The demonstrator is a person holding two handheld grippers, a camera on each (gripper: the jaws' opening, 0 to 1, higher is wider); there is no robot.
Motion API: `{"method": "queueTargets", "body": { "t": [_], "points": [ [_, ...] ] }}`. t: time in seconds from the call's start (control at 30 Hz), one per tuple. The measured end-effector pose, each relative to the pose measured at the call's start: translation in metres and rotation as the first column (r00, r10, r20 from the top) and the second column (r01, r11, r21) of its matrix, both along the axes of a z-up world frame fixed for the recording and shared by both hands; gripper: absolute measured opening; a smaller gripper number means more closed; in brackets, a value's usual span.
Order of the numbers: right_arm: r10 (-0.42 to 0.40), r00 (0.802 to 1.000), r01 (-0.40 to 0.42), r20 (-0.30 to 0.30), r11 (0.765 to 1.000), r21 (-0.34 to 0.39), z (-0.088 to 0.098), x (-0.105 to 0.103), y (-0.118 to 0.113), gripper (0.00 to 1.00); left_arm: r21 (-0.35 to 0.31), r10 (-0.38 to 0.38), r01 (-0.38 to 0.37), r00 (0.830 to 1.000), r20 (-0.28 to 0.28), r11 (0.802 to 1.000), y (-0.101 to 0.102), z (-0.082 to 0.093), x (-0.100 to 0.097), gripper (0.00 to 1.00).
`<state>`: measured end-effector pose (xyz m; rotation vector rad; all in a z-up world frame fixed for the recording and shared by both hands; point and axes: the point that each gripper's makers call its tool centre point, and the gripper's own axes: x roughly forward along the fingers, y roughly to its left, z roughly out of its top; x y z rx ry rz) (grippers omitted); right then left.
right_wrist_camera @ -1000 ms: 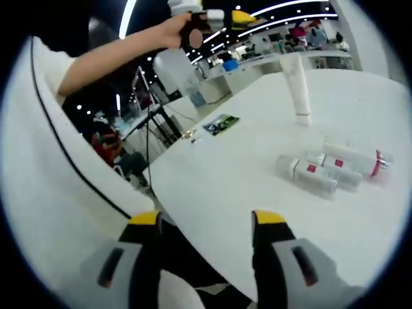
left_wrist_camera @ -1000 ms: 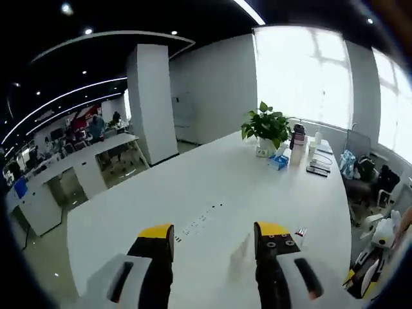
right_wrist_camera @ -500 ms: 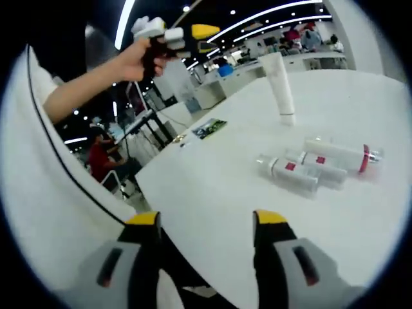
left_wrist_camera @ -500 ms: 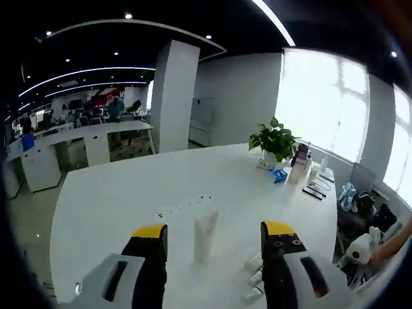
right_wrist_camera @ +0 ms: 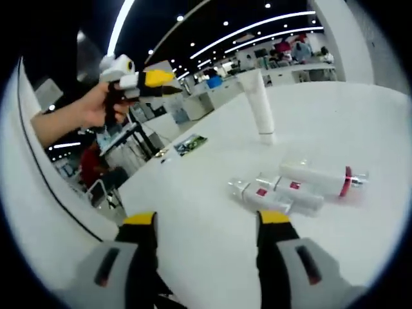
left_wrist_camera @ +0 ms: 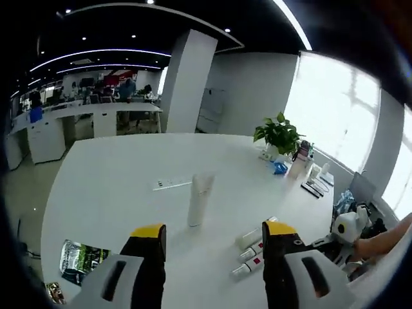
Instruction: Arrange the skincare products in the storage area until every visible bottle or jar stands upright without overlapping.
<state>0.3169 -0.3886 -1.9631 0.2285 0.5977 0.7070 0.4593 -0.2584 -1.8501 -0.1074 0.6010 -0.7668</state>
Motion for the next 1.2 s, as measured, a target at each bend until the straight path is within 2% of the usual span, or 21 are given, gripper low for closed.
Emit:
{"method": "queueTargets", "body": {
  "t": [0.17,0.43,0.6,0.87,1.03,1.2],
  "points": [
    [0.005,1.0,-0.005,0.012,1.0,-0.021,0.002,0.014,-0.002,0.6,0.0,0.014,-0.014,0.999,-0.031,1.0,0.007,-0.016,-0.007,0.62],
    [0.006,1.0,-0.006,0.023,0.999,-0.039,0.004,0.026,0.0,0.6,0.0,-0.007,0.007,0.998,-0.061,1.0,0.006,-0.03,-0.02,0.67],
    [0.007,1.0,-0.005,0.031,0.998,-0.06,0.003,0.035,-0.007,0.6,-0.008,-0.014,0.014,0.996,-0.088,1.0,0.01,-0.039,-0.03,0.68],
    [0.024,0.998,-0.016,0.063,0.992,-0.123,0.013,0.068,-0.023,0.6,-0.006,-0.001,0.001,0.991,-0.137,1.0,0.024,-0.055,-0.051,0.69],
    [0.028,0.997,-0.016,0.073,0.987,-0.16,0.016,0.08,-0.033,0.6,0.0,0.007,-0.007,0.989,-0.147,1.0,0.033,-0.058,-0.054,0.69],
    [0.042,0.998,-0.03,0.051,0.974,-0.224,0.01,0.086,-0.044,0.6,0.003,0.033,-0.033,0.99,-0.14,0.999,0.043,-0.056,-0.053,0.69]
  ]
}}
